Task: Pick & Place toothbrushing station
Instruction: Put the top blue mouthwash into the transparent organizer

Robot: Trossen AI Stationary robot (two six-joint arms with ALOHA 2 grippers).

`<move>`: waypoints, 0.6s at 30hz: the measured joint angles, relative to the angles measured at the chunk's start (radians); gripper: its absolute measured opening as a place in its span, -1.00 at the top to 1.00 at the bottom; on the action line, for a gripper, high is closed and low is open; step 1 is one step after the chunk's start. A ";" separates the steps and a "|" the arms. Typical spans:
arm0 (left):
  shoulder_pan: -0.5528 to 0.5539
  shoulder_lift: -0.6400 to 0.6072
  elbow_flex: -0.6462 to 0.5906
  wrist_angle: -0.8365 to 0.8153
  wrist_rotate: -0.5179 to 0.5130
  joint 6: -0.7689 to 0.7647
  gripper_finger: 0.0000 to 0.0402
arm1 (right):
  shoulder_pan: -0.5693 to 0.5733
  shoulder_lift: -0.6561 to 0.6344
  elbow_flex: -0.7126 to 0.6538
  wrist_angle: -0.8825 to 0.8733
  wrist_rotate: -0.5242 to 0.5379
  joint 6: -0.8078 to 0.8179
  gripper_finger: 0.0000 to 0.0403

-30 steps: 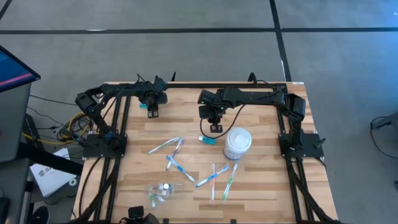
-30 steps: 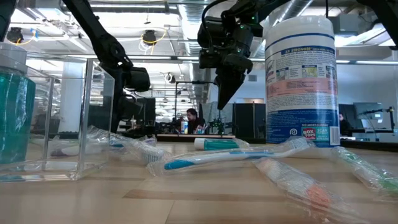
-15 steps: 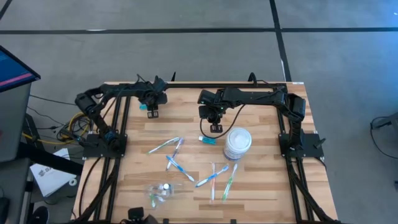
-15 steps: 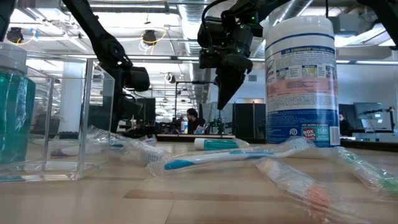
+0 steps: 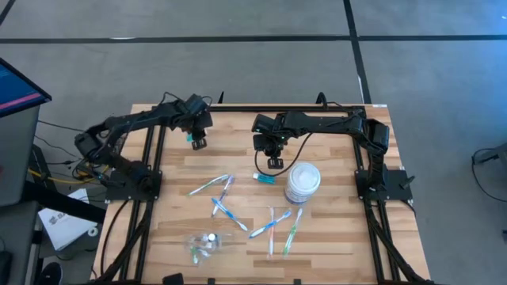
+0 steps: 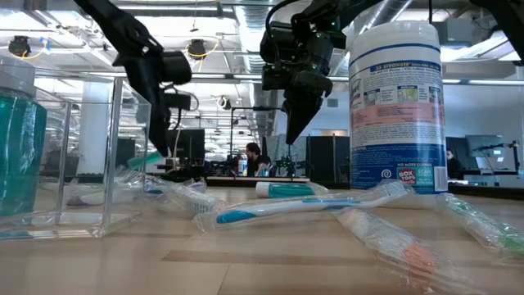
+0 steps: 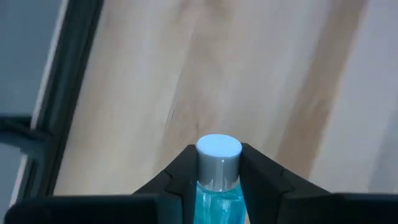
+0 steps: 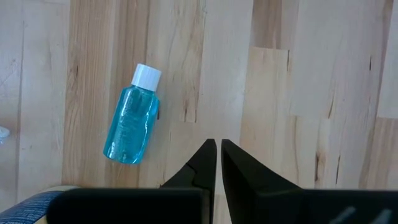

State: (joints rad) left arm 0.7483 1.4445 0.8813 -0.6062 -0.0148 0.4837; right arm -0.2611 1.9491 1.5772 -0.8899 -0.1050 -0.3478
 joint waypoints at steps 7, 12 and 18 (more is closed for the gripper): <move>-0.066 -0.126 -0.074 -0.001 0.128 -0.035 0.57 | 0.000 0.000 0.000 -0.001 0.000 0.000 0.92; -0.125 -0.213 -0.141 0.005 0.148 -0.083 0.57 | 0.000 0.000 0.000 0.000 0.000 0.003 0.92; -0.216 -0.320 -0.216 0.053 0.220 -0.179 0.56 | 0.000 0.000 0.000 0.001 0.000 0.034 0.92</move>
State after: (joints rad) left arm 0.5319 1.1248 0.6652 -0.5532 0.2048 0.3051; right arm -0.2611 1.9491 1.5771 -0.8886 -0.1051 -0.3136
